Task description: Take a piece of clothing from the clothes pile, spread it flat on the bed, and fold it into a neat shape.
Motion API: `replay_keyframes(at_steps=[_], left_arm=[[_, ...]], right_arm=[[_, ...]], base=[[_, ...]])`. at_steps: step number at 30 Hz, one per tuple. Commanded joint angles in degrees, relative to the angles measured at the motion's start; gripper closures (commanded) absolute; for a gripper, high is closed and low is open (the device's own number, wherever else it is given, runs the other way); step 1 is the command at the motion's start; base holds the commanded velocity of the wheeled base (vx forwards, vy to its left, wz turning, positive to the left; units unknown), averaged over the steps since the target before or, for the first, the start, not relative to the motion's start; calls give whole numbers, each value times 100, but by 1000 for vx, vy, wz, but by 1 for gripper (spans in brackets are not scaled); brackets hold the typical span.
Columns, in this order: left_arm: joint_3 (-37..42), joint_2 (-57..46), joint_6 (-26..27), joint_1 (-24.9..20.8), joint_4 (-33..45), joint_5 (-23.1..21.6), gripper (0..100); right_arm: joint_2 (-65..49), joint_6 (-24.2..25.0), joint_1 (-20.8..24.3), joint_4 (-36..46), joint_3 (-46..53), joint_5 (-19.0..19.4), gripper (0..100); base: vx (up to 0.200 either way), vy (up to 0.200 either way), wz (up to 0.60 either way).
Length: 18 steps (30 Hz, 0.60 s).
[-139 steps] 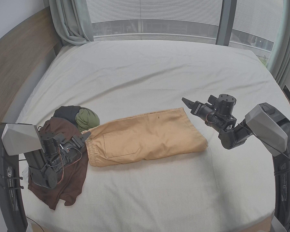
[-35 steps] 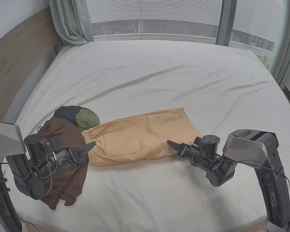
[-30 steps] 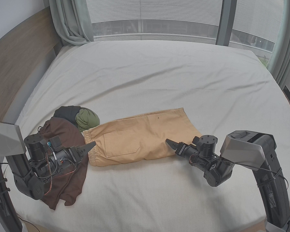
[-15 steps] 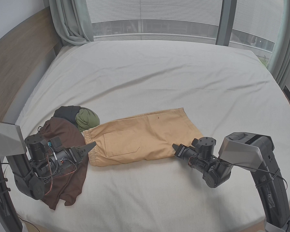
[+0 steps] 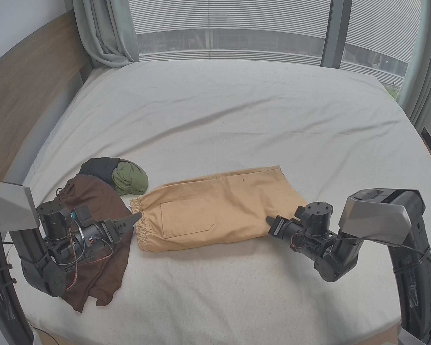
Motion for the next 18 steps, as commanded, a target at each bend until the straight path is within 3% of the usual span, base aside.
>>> replay_keyframes(at_steps=[1, 10, 18], left_arm=[[27, 34, 6, 1, -5, -3, 0], [63, 26, -47, -43, -5, -73, 0], [80, 8, -170, -140, -5, -275, 0]], right_arm=[[-455, -221, 14, -113, 819, -62, 100], [-833, -678, -12, -676, 2498, -273, 100], [-780, -810, -39, -1036, 3236, -379, 100]], base=[[0, 0, 0], [0, 0, 0], [0, 0, 0]])
